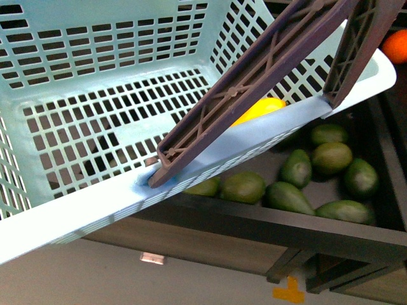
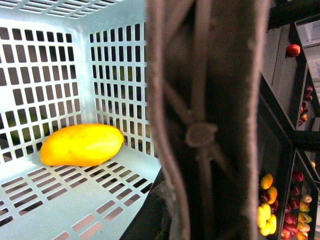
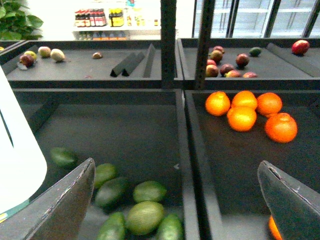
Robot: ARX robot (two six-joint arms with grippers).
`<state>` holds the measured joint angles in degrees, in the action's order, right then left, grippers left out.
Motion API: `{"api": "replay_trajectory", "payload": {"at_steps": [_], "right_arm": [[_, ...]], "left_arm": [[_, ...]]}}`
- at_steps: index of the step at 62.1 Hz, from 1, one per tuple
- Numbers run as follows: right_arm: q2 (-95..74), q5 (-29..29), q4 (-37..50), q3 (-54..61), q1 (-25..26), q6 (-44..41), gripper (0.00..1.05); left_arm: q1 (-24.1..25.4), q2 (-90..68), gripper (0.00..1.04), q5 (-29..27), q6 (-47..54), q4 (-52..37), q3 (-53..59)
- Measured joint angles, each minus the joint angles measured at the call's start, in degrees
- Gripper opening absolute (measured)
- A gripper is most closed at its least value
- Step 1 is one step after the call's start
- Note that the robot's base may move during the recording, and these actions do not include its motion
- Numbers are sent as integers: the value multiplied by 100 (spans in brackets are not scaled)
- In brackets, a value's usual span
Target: Pick mango and avocado into basket
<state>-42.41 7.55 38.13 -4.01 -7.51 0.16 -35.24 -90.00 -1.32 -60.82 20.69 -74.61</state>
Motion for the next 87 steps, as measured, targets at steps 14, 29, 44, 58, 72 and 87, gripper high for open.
{"api": "replay_trajectory", "payload": {"at_steps": [14,29,44,58,72,87], "right_arm": [[-9,-4,0,0,0,-2,96],[0,-4,0,4,0,-2,96],[-22,-28,0,2,0,-2,96],[-13,-26,0,2,0,-2,96],[-415,1550,-3049,-1117,70,1150,96],[-1541,605,-3609,-1453,1897,813,96]], "left_arm": [[2,-2,4,-17,-7,0,2],[0,-2,4,-9,-13,0,2],[35,-2,4,-35,15,0,2],[74,9,4,-125,59,0,2],[-15,9,4,52,-11,0,2],[-4,11,4,-35,7,0,4]]}}
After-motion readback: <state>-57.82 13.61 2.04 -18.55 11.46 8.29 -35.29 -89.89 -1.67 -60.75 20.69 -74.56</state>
